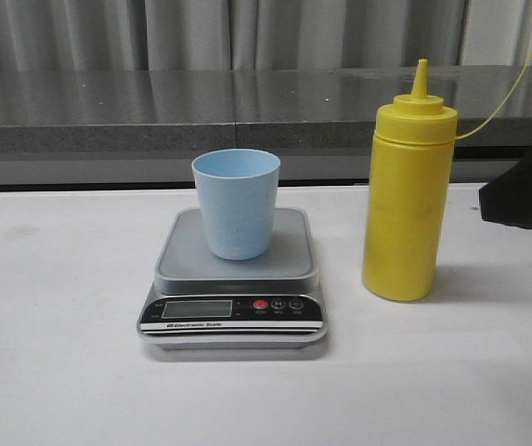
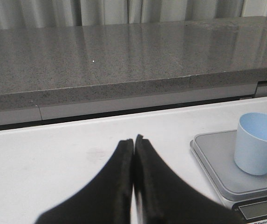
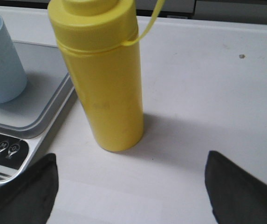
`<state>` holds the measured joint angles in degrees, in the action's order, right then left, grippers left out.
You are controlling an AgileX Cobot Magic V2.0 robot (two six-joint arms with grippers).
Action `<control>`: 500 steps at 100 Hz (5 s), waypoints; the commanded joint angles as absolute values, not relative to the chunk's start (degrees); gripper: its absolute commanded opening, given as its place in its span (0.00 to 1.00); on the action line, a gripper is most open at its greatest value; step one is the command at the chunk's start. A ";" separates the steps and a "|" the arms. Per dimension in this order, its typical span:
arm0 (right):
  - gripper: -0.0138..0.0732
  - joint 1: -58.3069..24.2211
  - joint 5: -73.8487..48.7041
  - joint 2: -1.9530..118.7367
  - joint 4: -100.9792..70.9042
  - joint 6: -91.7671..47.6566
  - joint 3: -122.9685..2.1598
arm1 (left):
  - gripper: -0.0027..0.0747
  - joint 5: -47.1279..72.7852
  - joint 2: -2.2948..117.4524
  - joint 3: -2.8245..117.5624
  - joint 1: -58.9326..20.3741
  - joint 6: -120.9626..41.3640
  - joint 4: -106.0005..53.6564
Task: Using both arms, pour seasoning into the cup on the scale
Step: 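Move the right gripper to the yellow bottle and close around it, then lift the yellow bottle and tilt its nozzle down toward the cup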
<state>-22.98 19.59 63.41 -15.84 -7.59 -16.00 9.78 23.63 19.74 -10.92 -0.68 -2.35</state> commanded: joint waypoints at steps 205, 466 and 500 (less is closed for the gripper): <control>0.89 -26.07 65.94 96.22 -6.19 -2.47 -22.64 | 0.01 4.99 23.83 21.17 -10.59 0.00 -2.36; 0.42 -26.14 -5.59 87.82 17.44 -32.28 -57.61 | 0.01 4.99 23.83 21.17 -10.59 0.00 -2.36; 0.42 -27.62 -21.91 90.09 28.87 -32.28 -66.69 | 0.01 4.99 23.83 21.17 -10.59 0.00 -2.36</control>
